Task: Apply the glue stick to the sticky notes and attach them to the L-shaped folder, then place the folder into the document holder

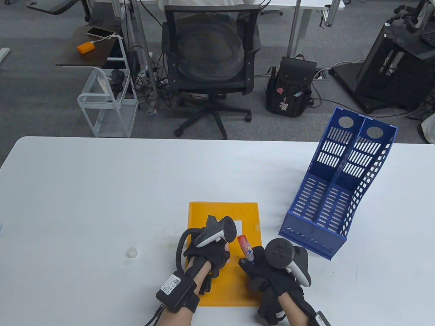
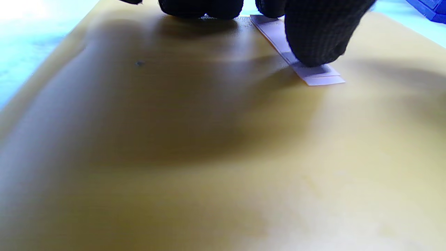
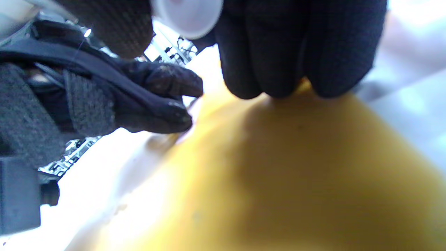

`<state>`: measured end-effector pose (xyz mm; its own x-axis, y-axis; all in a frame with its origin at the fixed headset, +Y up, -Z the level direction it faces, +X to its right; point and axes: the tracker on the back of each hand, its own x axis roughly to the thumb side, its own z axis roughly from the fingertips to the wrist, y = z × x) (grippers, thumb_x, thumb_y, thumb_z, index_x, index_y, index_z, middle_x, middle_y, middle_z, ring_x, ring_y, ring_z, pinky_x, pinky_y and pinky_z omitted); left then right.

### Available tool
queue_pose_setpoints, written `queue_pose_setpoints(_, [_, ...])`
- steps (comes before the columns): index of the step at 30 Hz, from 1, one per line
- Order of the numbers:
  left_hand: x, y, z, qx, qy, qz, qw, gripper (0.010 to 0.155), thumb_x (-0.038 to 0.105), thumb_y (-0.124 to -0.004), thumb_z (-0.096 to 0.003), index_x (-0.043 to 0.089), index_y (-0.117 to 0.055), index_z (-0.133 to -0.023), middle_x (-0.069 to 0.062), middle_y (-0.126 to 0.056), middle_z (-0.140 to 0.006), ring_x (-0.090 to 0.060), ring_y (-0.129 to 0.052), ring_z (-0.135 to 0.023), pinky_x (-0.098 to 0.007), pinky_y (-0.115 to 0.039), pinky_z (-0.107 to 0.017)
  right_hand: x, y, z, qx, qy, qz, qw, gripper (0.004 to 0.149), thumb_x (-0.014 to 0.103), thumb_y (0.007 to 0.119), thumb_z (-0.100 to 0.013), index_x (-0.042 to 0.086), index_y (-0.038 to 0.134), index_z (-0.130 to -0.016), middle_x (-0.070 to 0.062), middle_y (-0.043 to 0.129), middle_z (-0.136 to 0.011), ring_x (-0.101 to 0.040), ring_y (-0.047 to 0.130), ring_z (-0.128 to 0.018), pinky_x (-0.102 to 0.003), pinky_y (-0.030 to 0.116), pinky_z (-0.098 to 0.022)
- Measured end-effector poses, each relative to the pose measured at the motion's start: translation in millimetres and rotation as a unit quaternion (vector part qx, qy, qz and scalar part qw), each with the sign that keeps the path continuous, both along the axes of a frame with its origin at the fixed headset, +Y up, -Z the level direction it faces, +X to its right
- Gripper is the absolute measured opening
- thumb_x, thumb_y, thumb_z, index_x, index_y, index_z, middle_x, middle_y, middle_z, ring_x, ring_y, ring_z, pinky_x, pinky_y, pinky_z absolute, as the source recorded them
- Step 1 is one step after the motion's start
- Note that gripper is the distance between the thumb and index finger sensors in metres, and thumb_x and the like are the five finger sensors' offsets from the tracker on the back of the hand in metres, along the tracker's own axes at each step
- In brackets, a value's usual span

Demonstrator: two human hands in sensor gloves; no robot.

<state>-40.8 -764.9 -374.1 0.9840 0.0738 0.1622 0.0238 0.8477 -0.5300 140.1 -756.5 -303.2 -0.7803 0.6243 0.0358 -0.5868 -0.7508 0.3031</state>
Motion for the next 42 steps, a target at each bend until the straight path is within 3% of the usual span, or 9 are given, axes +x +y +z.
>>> queue_pose_setpoints(6, [-3, 0, 3, 0.029, -0.011, 0.005, 1.000, 0.094, 0.049, -0.079, -0.0484, 0.028, -0.010, -0.108, -0.006, -0.042, -0.115, -0.032, -0.050, -0.106, -0.064, -0.044, -0.077, 0, 0, 0, 0.001, 0.000, 0.001, 1.000, 0.061, 0.045, 0.070, -0.053, -0.002, 0.059, -0.090, -0.025, 0.082, -0.087, -0.044, 0.083, -0.073, -0.055, 0.082, -0.046])
queue_pose_setpoints(13, [-7, 3, 15, 0.063, -0.027, 0.015, 0.998, 0.087, 0.044, -0.076, -0.0499, 0.024, -0.015, -0.109, -0.005, -0.042, -0.117, -0.031, -0.052, -0.108, -0.063, -0.046, -0.077, 1, -1, -1, 0.007, -0.005, -0.004, 1.000, 0.061, 0.046, 0.070, -0.053, -0.002, 0.060, -0.090, -0.025, 0.084, -0.085, -0.044, 0.084, -0.072, -0.055, 0.082, -0.045])
queue_pose_setpoints(19, [-17, 20, 36, 0.102, -0.034, 0.038, 0.993, 0.086, 0.044, -0.075, -0.0497, 0.023, -0.017, -0.109, -0.006, -0.043, -0.117, -0.032, -0.051, -0.108, -0.063, -0.046, -0.077, 1, -1, 0, 0.011, -0.007, -0.005, 1.000, 0.061, 0.046, 0.071, -0.053, -0.001, 0.061, -0.090, -0.025, 0.084, -0.085, -0.044, 0.084, -0.072, -0.055, 0.083, -0.045])
queue_pose_setpoints(26, [-38, 41, 74, 0.146, -0.023, 0.113, 0.983, 0.078, 0.048, -0.073, -0.0501, 0.022, -0.030, -0.110, -0.008, -0.049, -0.116, -0.034, -0.057, -0.106, -0.064, -0.049, -0.076, 2, -1, 0, 0.015, -0.010, -0.010, 1.000, 0.061, 0.045, 0.071, -0.053, -0.001, 0.060, -0.090, -0.025, 0.084, -0.085, -0.045, 0.085, -0.071, -0.055, 0.083, -0.045])
queue_pose_setpoints(29, [-49, 47, 80, 0.179, -0.019, 0.146, 0.973, 0.053, 0.045, -0.074, -0.0498, 0.025, -0.064, -0.099, -0.006, -0.072, -0.106, -0.032, -0.074, -0.098, -0.063, -0.056, -0.073, 2, -1, 1, 0.019, -0.009, -0.005, 1.000, 0.061, 0.045, 0.071, -0.052, -0.001, 0.060, -0.090, -0.026, 0.083, -0.085, -0.045, 0.084, -0.072, -0.054, 0.082, -0.045])
queue_pose_setpoints(30, [-52, 47, 81, 0.183, -0.017, 0.160, 0.970, 0.049, 0.047, -0.077, -0.0452, 0.028, -0.076, -0.091, -0.006, -0.086, -0.097, -0.034, -0.085, -0.090, -0.066, -0.062, -0.068, 1, -1, 2, 0.020, -0.009, -0.004, 1.000, 0.061, 0.045, 0.071, -0.052, -0.001, 0.060, -0.090, -0.026, 0.083, -0.086, -0.045, 0.084, -0.072, -0.054, 0.082, -0.045])
queue_pose_setpoints(35, [-63, 39, 80, 0.142, 0.001, 0.273, 0.951, 0.043, 0.048, -0.074, -0.0495, 0.025, -0.081, -0.085, -0.006, -0.090, -0.090, -0.031, -0.088, -0.085, -0.061, -0.064, -0.068, 1, 0, 4, 0.027, -0.018, -0.019, 0.999, 0.061, 0.045, 0.071, -0.053, -0.001, 0.059, -0.092, -0.027, 0.081, -0.087, -0.046, 0.083, -0.073, -0.053, 0.082, -0.046])
queue_pose_setpoints(39, [-66, 35, 81, 0.112, 0.007, 0.330, 0.937, 0.044, 0.045, -0.065, -0.0525, 0.025, -0.078, -0.089, -0.007, -0.088, -0.093, -0.032, -0.086, -0.086, -0.061, -0.063, -0.069, -4, 9, 8, 0.063, -0.005, -0.006, 0.998, 0.061, 0.045, 0.072, -0.053, -0.001, 0.059, -0.092, -0.027, 0.082, -0.086, -0.047, 0.085, -0.073, -0.055, 0.081, -0.047])
queue_pose_setpoints(42, [-60, 29, 82, 0.070, 0.004, 0.383, 0.921, 0.053, 0.051, -0.058, -0.0512, 0.025, -0.076, -0.094, -0.009, -0.087, -0.095, -0.034, -0.085, -0.087, -0.063, -0.062, -0.068, -11, 16, 13, 0.087, 0.011, -0.004, 0.996, 0.061, 0.046, 0.073, -0.053, -0.001, 0.062, -0.091, -0.020, 0.093, -0.071, -0.042, 0.097, -0.059, -0.052, 0.085, -0.038])
